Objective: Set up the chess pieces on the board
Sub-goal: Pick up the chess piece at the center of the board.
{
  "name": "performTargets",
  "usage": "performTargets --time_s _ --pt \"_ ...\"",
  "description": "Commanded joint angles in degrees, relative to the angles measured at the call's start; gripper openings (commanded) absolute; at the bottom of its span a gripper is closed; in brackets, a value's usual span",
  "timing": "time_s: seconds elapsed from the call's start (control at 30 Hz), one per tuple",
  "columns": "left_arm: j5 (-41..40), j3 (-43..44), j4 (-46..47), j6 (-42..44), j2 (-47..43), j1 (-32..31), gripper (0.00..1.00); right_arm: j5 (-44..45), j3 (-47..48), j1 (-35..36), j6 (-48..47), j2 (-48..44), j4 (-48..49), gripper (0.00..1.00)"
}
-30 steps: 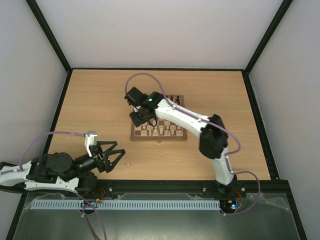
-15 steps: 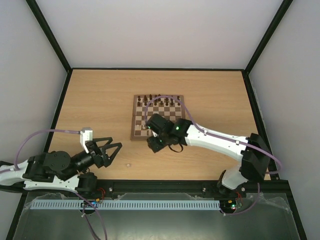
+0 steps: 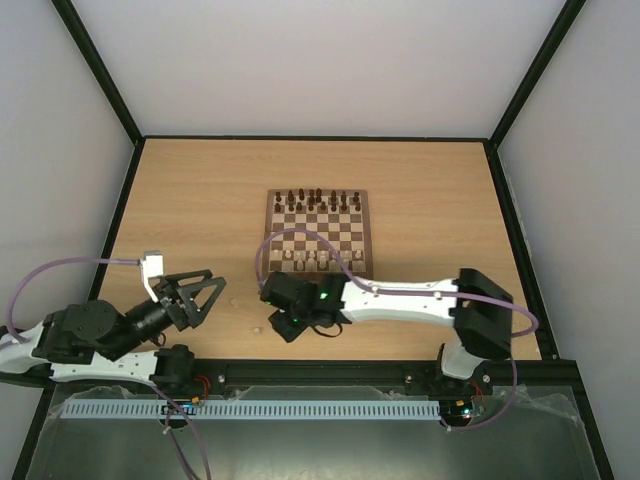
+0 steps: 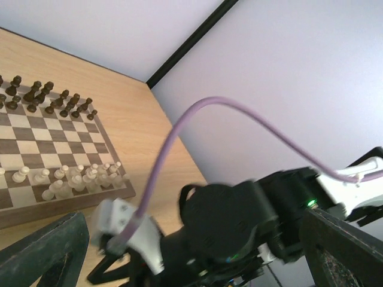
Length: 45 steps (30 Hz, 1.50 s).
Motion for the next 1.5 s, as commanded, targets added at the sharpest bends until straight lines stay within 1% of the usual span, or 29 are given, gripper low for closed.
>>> performTargets --time_s 0.0,0.27,0.5,0.7,0.9,1.07,1.23,1.4,1.47 --pt "-1.2 2.0 -0.4 0.4 -1.4 0.5 0.99 4.0 4.9 2.1 1.3 6.8 1.4 0.45" --pt "-0.2 3.2 -1.5 0.9 -1.0 0.5 0.99 4.2 13.7 3.3 0.5 16.5 0.4 0.38" --pt "0.5 3.7 -2.1 1.2 -1.5 0.6 0.99 5.0 20.0 5.0 -0.1 23.0 -3.0 0.37" --pt "1.1 3.6 -2.5 1.1 -1.9 0.8 0.99 7.9 22.1 5.2 1.2 25.9 -6.7 0.37" --pt "1.4 3.5 -2.4 1.2 -2.1 1.2 0.99 8.7 22.5 5.2 1.4 27.0 -7.6 0.37" --pt "1.5 3.6 -2.3 1.5 -2.0 1.2 0.99 8.0 22.6 5.2 1.0 27.4 -7.4 0.24" --pt "1.5 3.6 -2.1 1.7 -1.8 1.3 0.99 7.5 22.8 5.2 0.6 27.8 -7.6 0.21" --pt "1.4 3.6 -2.0 1.8 -1.5 1.3 0.99 8.0 22.9 5.2 0.5 28.1 -8.2 0.11" --pt "1.4 3.6 -1.8 1.9 -1.5 1.4 0.99 8.6 23.1 5.2 0.5 27.9 -8.7 0.09"
